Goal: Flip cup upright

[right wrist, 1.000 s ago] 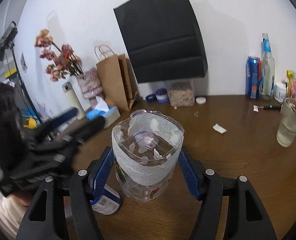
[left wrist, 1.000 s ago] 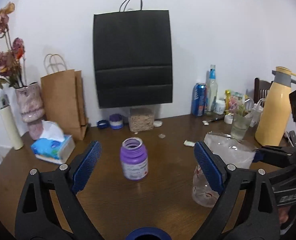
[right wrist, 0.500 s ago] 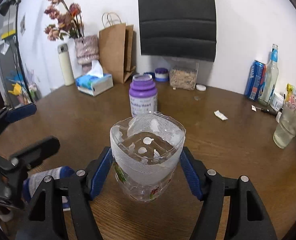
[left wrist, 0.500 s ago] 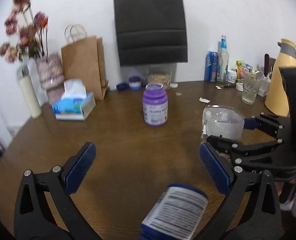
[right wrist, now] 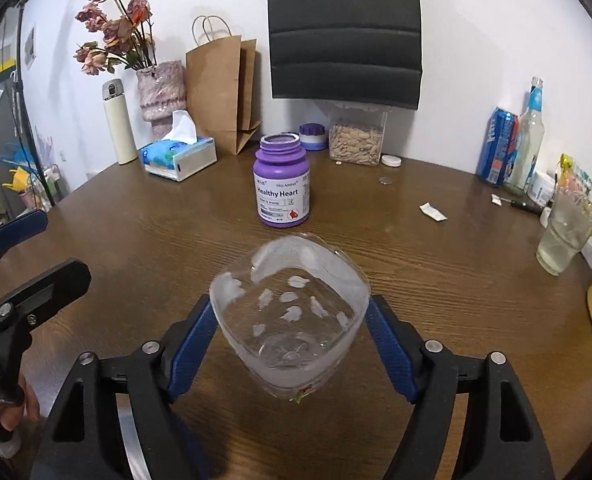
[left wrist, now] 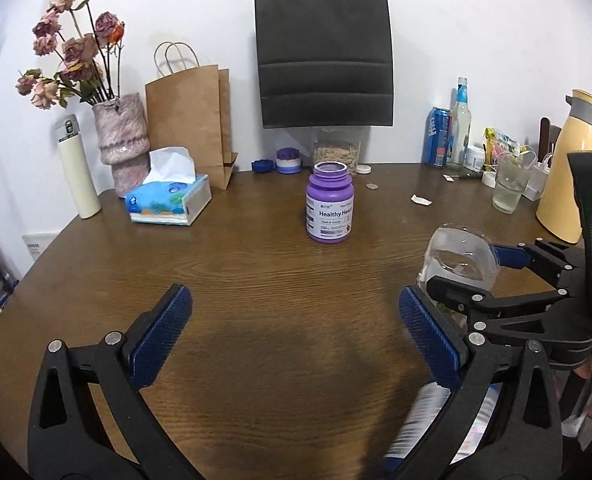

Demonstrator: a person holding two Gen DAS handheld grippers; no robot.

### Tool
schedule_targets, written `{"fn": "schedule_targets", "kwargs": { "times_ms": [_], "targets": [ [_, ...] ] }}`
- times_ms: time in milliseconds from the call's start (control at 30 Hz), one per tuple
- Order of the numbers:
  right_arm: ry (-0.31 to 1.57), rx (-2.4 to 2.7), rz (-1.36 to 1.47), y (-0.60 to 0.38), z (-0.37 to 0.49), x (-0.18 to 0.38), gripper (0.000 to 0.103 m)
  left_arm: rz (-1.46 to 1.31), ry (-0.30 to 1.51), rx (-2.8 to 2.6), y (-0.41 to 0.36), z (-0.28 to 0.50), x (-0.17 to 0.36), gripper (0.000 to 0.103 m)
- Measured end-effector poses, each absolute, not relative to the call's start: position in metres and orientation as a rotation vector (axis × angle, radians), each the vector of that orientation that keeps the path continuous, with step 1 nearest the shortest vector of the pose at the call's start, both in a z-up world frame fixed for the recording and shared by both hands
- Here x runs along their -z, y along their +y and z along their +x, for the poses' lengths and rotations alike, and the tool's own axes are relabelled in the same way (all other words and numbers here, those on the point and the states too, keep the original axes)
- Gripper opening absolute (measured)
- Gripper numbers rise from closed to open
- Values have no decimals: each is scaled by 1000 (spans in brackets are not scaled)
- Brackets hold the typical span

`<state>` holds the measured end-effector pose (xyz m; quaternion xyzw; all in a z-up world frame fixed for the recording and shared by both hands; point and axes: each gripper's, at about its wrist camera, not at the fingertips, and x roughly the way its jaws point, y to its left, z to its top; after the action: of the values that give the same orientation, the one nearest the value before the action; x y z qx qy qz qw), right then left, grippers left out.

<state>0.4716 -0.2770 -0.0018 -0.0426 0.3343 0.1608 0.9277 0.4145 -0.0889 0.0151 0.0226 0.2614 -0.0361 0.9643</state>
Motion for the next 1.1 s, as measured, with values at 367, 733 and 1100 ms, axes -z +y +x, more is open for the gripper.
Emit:
{"fn": "schedule_targets", "kwargs": {
  "times_ms": [367,733,1100],
  "targets": [
    [612,-297,-26,-283,418,-39,82,46,462,19,-57,365,-37,102],
    [557,-281,-13,-276,349,-57,82,10,402,-7,-22,297,-48,103],
    [515,-366,-20,-258,203,-63,83,22,299,-63,-16,159,-49,103]
  ]
}}
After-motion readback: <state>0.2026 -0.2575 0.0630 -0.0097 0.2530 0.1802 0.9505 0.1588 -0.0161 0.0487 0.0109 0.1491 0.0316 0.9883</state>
